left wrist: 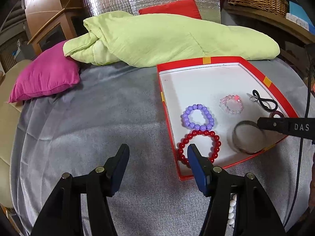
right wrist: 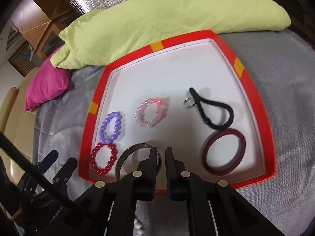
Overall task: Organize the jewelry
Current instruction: 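Withdraw both open grippers from the box toward the white bead bracelets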
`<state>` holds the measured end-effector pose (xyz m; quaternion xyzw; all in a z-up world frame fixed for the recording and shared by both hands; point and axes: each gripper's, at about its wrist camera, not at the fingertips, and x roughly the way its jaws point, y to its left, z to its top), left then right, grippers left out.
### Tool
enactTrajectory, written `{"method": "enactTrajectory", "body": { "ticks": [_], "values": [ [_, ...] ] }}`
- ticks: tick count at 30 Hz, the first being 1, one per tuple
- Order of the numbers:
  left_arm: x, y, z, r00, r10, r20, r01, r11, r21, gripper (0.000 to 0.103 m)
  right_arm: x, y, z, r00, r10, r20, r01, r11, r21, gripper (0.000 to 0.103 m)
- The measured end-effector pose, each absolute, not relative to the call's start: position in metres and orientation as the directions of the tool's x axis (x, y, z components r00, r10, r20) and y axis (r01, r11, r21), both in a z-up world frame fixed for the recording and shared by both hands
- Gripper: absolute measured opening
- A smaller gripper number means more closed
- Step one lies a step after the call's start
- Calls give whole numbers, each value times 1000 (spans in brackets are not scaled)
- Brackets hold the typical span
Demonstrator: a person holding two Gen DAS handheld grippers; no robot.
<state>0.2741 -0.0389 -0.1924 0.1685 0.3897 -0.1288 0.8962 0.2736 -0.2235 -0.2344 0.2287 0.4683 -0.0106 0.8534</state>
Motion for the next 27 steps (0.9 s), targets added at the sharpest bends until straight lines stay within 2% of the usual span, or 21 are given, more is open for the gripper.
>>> {"method": "enactTrajectory", "body": {
  "ticks": [16, 27],
  "values": [
    [239, -43, -193, 681, -105, -724, 423, 864, 273, 62, 249, -249, -217, 617, 169, -769, 262, 877, 403, 9],
    [219, -33, -198, 673, -90, -734, 417, 866, 275, 62, 203, -255, -215, 612, 182, -769, 269, 867, 419, 10]
  ]
}}
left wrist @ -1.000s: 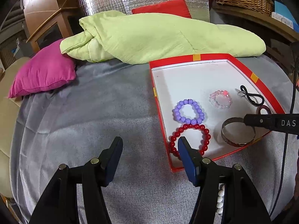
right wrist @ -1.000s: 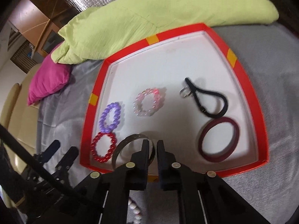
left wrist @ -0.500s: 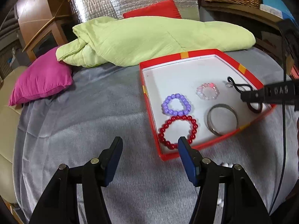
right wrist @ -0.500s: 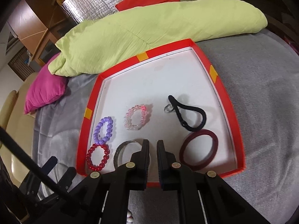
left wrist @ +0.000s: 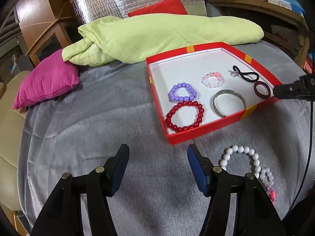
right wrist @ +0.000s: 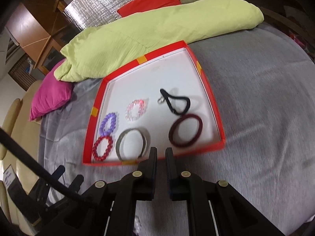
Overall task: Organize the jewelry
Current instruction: 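Withdraw both open grippers from the box toward the white bead bracelets, then grasp the pale pink bead bracelet with the right gripper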
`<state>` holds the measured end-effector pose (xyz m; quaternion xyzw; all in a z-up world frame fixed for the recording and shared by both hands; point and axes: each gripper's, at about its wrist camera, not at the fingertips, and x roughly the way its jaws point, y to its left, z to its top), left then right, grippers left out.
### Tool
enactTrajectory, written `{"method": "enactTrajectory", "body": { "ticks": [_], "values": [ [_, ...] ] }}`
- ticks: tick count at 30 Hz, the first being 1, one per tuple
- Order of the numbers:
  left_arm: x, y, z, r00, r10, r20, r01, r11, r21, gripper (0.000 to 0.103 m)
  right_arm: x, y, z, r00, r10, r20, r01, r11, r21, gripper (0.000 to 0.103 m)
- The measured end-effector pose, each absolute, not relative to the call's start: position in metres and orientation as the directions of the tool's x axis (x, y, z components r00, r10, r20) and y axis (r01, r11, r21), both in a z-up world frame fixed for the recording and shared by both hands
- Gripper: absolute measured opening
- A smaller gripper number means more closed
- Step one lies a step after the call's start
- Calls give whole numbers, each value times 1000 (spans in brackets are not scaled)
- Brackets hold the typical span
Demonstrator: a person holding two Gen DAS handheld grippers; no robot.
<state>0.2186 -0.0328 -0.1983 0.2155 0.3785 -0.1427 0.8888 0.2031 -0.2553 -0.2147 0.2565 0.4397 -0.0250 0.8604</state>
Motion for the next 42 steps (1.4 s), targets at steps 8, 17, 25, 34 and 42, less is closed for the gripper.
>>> {"method": "enactTrajectory", "body": {
  "ticks": [8, 17, 25, 34, 42],
  "values": [
    [208, -27, -199, 671, -91, -736, 416, 868, 272, 62, 183, -245, -218, 591, 194, -783, 246, 881, 403, 23],
    [206, -24, -201, 663, -82, -744, 408, 873, 268, 62, 172, -239, -223, 568, 205, -797, 226, 892, 391, 23],
    [206, -25, -203, 659, -78, -748, 415, 867, 276, 62, 165, -231, -229, 540, 216, -813, 201, 906, 374, 23],
    [208, -25, -208, 655, -64, -753, 416, 863, 288, 62, 158, -220, -235, 512, 237, -826, 163, 917, 364, 23],
    [210, -24, -213, 631, -72, -772, 429, 862, 271, 62, 146, -205, -237, 486, 300, -821, 86, 918, 386, 23]
  ]
}}
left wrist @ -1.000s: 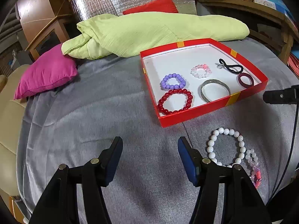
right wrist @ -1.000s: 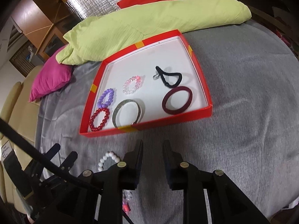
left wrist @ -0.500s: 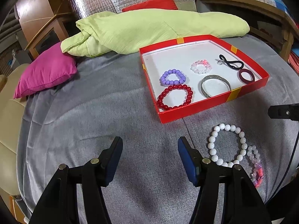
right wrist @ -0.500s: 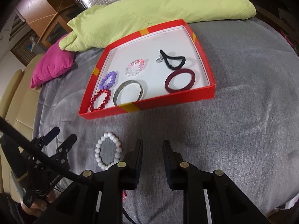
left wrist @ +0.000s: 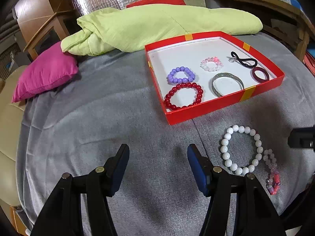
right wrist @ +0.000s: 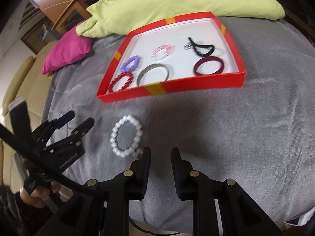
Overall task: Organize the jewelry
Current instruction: 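Grasp the pale pink bead bracelet with the right gripper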
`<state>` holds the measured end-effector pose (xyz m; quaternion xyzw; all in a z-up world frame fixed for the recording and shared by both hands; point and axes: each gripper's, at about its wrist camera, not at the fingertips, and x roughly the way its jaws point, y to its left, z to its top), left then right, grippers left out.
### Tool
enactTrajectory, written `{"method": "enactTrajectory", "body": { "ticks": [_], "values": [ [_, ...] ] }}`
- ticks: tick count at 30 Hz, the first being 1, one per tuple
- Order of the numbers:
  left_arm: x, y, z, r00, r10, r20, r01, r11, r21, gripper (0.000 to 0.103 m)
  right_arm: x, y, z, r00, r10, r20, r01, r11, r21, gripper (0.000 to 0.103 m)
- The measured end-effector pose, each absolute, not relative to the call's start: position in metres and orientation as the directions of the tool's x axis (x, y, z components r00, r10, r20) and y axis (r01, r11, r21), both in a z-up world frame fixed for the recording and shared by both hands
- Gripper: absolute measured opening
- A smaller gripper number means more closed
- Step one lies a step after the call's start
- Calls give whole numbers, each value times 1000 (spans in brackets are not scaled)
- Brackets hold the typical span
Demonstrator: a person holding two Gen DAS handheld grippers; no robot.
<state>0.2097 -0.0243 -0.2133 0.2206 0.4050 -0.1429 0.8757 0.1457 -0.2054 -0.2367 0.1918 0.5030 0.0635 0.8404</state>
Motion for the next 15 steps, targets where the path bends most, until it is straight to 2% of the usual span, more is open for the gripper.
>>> {"method": "enactTrajectory", "body": {
  "ticks": [15],
  "values": [
    [208, -31, -215, 590, -119, -799, 477, 849, 226, 62, 138, -168, -247, 413, 370, -832, -42, 921, 388, 24]
  ]
}}
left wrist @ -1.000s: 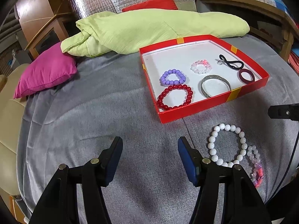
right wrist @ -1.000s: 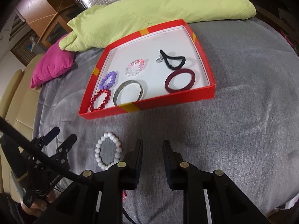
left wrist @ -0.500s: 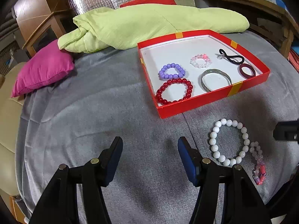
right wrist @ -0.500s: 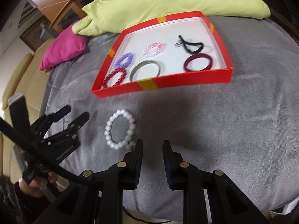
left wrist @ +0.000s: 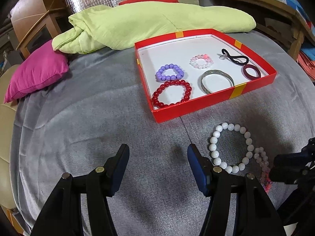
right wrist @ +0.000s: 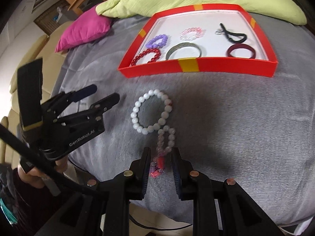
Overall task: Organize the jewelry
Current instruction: 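Grasp the pale pink bead bracelet with the right gripper, then lift the pale pink bracelet with the right gripper while the left grasps the white bead bracelet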
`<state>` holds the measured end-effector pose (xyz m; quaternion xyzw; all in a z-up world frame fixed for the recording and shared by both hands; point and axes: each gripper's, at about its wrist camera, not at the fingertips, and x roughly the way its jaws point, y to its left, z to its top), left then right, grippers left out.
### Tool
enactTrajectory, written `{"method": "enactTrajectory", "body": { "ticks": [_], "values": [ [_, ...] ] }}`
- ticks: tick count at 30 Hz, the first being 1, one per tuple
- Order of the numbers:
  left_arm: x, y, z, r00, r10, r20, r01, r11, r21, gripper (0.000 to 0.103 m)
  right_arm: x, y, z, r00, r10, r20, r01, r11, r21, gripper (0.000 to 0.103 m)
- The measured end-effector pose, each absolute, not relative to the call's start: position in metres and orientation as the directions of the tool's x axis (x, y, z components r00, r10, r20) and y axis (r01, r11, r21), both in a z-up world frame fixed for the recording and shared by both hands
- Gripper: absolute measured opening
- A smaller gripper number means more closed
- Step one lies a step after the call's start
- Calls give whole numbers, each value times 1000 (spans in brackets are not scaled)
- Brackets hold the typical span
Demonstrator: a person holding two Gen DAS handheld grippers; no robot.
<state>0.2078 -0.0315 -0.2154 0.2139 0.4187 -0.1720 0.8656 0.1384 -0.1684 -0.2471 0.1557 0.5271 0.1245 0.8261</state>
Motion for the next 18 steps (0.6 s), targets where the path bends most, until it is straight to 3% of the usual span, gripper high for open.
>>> {"method": "enactTrajectory", "body": {
  "ticks": [12, 15, 18],
  "values": [
    [205, -39, -218, 555, -161, -816, 528, 826, 196, 62, 139, -149, -260, 423, 302, -854, -57, 950, 307, 24],
    [204, -41, -219, 545, -171, -821, 538, 822, 186, 62, 137, -145, -258, 447, 263, -855, -69, 963, 261, 13],
    [204, -42, -220, 532, -182, -827, 548, 819, 171, 62, 137, -149, -254, 477, 226, -849, -52, 972, 230, 11]
  ]
}}
